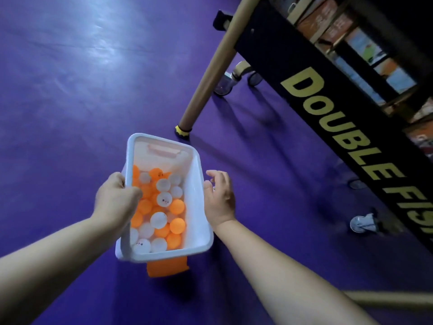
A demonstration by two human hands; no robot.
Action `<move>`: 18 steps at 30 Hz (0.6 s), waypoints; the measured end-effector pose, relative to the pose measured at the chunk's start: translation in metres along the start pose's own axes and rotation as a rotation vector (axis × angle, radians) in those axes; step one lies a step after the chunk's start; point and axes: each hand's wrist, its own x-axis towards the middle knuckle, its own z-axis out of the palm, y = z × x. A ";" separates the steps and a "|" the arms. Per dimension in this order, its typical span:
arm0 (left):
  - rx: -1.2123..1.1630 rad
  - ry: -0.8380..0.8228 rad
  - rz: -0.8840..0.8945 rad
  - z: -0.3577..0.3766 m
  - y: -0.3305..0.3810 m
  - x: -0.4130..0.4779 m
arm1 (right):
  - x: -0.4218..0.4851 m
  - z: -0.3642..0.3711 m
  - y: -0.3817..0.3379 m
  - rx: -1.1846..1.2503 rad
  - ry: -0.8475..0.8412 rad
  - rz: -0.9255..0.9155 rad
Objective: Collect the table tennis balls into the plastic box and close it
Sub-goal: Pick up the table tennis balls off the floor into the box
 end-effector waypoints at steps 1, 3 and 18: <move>-0.006 0.000 -0.002 0.007 -0.002 0.001 | 0.002 0.000 0.011 -0.002 0.012 0.050; -0.020 -0.012 0.000 0.018 -0.002 0.006 | 0.009 -0.001 0.032 -0.018 0.027 0.152; -0.096 -0.075 -0.033 0.034 -0.018 0.044 | 0.063 0.044 0.112 -0.369 -0.447 0.273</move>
